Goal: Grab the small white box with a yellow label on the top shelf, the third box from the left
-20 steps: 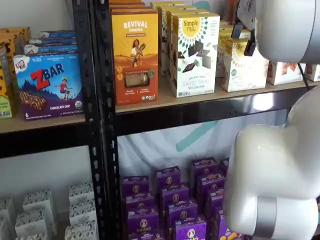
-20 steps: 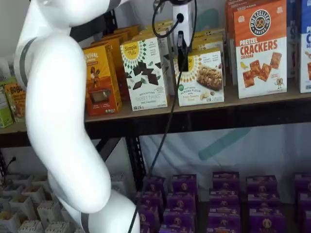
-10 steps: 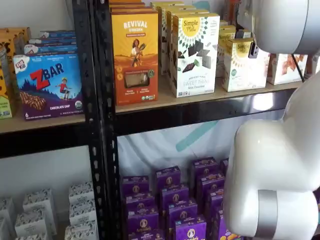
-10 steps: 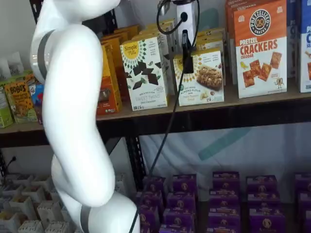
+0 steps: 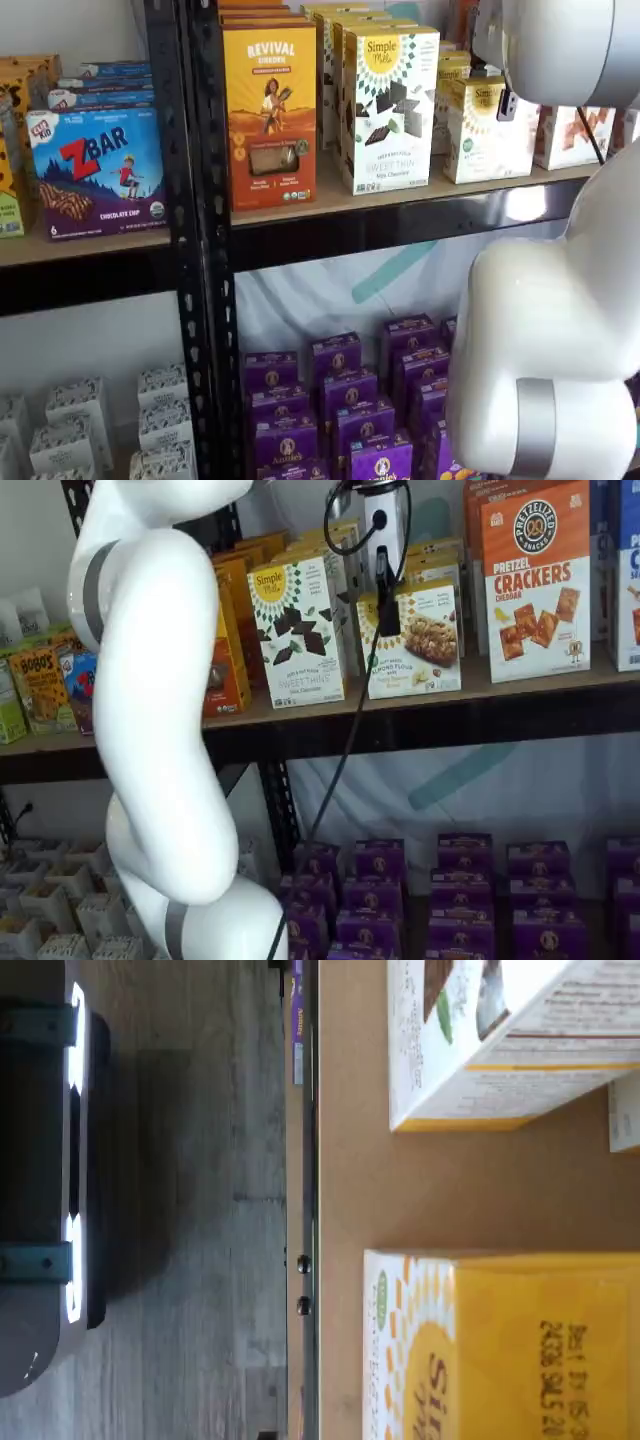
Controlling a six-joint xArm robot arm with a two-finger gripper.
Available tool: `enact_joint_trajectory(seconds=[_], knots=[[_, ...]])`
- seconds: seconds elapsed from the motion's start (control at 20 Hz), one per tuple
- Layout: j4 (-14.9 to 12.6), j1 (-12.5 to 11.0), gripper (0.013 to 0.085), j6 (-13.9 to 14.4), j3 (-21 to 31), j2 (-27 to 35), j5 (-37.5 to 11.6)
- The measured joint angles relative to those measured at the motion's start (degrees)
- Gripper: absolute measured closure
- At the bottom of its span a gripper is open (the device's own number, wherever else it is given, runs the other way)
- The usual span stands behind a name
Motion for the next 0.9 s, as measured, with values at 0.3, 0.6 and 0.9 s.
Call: enact_joint_trajectory(seconds=[0.3, 0.6, 0.9], knots=[[0.1, -0.1, 0.029, -0.1, 0.2, -0.1, -0.5], [0.4, -0.1, 0.033, -0.1, 0.3, -0.1, -0.6], [0.5, 0.0, 0.045, 0.0, 0.9, -0.4, -0.9]])
